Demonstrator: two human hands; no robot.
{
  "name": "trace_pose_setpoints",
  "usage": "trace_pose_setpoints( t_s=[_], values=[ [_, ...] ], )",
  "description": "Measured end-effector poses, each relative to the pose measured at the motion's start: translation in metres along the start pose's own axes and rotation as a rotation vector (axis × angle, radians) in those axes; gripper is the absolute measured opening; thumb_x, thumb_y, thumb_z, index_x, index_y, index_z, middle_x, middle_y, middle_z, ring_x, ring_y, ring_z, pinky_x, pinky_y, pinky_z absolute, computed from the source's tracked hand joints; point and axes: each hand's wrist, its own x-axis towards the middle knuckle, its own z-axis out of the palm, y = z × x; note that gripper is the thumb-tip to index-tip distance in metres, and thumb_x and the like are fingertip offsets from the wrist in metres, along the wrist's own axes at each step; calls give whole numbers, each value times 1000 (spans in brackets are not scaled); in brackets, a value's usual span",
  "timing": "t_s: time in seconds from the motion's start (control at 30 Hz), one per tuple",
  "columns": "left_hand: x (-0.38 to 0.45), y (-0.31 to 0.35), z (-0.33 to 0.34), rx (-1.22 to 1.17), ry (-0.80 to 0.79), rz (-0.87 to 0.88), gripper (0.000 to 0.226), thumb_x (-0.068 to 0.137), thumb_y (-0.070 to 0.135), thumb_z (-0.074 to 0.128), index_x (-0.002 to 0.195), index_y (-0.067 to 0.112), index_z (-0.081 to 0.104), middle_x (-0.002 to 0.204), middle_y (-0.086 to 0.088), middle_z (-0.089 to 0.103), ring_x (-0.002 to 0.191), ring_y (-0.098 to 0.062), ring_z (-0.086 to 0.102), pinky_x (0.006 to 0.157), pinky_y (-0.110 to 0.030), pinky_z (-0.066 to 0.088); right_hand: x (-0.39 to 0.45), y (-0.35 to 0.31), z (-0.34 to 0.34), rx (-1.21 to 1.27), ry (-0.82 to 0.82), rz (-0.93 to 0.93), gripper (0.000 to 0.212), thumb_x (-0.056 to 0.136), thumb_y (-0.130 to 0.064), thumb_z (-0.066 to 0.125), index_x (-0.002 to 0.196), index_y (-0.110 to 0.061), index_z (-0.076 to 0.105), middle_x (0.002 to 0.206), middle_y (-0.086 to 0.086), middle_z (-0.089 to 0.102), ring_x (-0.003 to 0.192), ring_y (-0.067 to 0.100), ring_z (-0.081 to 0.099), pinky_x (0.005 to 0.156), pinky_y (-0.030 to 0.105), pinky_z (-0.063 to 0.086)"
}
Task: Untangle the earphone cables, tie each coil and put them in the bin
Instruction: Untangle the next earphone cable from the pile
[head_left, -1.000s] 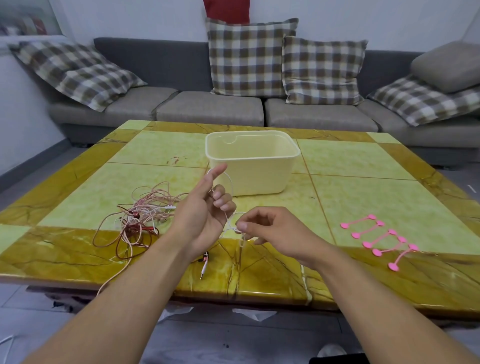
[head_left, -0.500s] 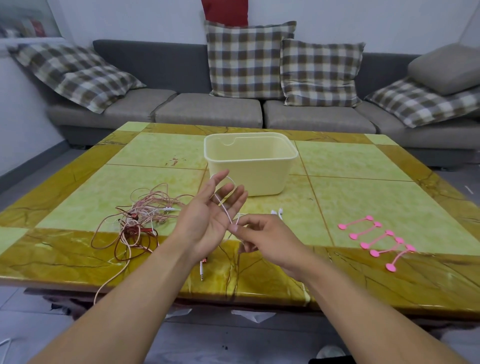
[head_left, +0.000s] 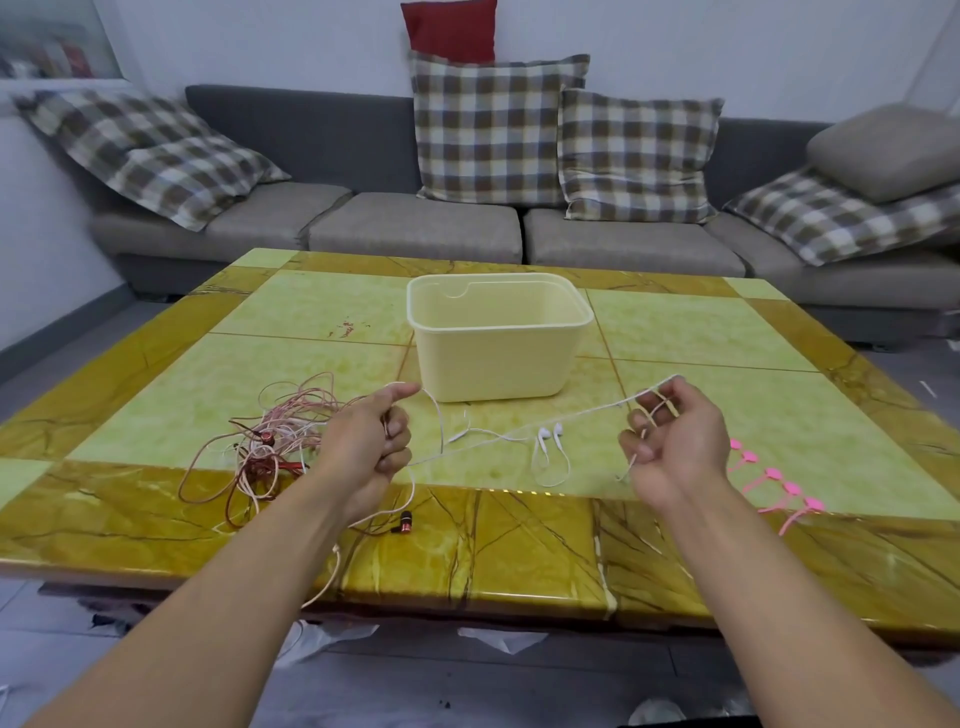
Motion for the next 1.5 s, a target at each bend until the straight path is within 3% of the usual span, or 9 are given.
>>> trace_pose_setpoints(
  t_s=[0.13,0.3,0.5,0.7,0.83,0.97,1.17,1.33,1.5],
  values=[
    [-4,0,6,71,-52,-8,30,106,14,41,122,3,64,64,-1,47,50,-10,37,44,-21,31,-5,-9,0,-140,61,-191,20,98,-21,57,80,-16,63,62,-3,54,45,9,39,38,21,21],
    [-10,-2,10,303,-169,-50,42,91,39,70,122,15,55,115,0,59,112,-22,61,106,-35,45,-22,-2,5,-518,-282,-56,23,100,-30,61,98,-14,78,70,-2,66,59,9,59,49,23,40],
    [-26,-9,16,691,-31,222,16,94,18,68,85,9,76,82,-6,78,78,-21,76,74,-38,63,-38,9,15,-217,-524,245,30,97,-25,58,113,-5,73,100,13,77,102,31,74,92,41,59],
    [-50,-22,41,575,-550,145,37,76,13,57,110,16,72,105,-1,77,106,-13,68,92,-22,50,-44,13,25,-77,-645,266,30,106,-11,44,128,-1,61,124,20,71,117,34,68,98,41,56],
    [-56,-26,46,397,-626,36,25,89,35,67,74,16,65,58,-6,52,55,-20,51,75,-38,52,-40,15,25,-90,-615,214,23,107,-8,42,122,-3,58,125,16,71,116,32,69,99,40,57],
    [-54,-14,46,313,-551,74,47,96,45,59,62,20,38,56,1,19,50,-16,17,48,-26,29,-32,17,15,-555,-458,28,10,104,-14,53,105,-10,62,108,9,78,97,22,76,86,36,58],
    [-53,-3,44,35,-484,8,38,104,29,47,71,13,55,58,-1,13,48,-12,15,42,-23,18,-24,20,-3,-1489,-324,-219,57,69,-60,85,58,-15,52,53,0,58,51,17,50,57,29,39],
    [-53,0,42,42,-472,-58,27,105,19,41,99,4,63,53,2,15,45,-9,14,39,-21,15,-30,15,2,-1241,-427,-527,37,84,-1,67,97,-35,57,103,-18,65,98,1,60,79,21,45],
    [-60,11,40,50,-625,-184,24,101,23,46,87,12,61,51,5,14,45,-9,9,41,-22,9,-38,23,9,-895,-796,-364,48,99,6,42,127,-26,63,124,-13,71,125,-3,56,104,13,38]
  ],
)
